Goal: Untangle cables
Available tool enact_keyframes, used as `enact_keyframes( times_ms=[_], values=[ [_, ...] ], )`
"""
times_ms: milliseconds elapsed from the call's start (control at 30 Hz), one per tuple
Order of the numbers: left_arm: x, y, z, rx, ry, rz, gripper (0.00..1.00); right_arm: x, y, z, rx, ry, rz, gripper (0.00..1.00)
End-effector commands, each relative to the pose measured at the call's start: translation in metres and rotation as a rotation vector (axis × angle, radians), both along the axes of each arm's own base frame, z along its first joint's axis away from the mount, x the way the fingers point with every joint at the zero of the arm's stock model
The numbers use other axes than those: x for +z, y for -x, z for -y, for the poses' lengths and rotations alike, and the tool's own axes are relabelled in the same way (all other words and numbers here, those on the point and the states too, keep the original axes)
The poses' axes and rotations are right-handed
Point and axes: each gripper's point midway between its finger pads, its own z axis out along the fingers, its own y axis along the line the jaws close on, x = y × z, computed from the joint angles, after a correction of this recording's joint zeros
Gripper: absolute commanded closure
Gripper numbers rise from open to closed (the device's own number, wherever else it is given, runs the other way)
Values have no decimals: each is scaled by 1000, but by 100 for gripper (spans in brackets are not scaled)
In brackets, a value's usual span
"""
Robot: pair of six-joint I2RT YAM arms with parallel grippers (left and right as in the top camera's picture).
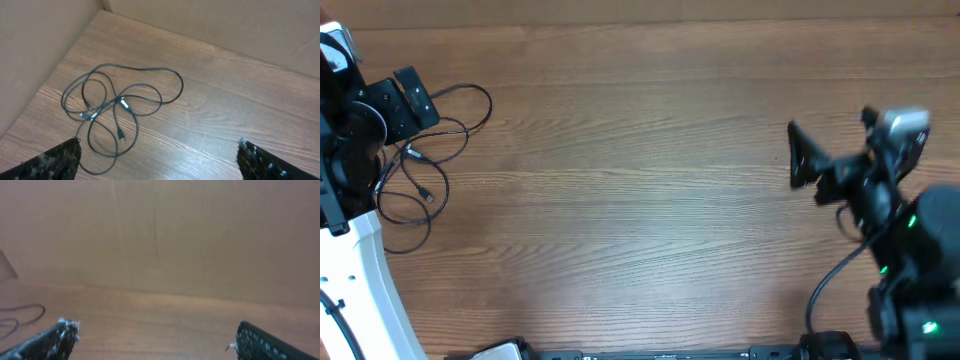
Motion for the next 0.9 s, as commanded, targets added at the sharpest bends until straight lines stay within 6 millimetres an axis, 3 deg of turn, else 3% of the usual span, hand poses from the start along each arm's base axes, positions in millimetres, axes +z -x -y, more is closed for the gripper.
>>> enact_keyframes(
  times_ms=[0,233,433,667,867],
  values=[
    [1,-3,3,2,18,11,0,-33,13,1,8,9,58,0],
    [1,-3,3,2,18,11,0,-82,35,3,3,5,171,0],
    [1,-3,2,2,18,11,0,-122,41,6,-16,5,191,0],
    [1,-3,2,2,18,11,0,-157,42,6,-14,0,206,0],
    [1,-3,2,2,18,11,1,-173,43,6,-15,2,190,0]
  ],
)
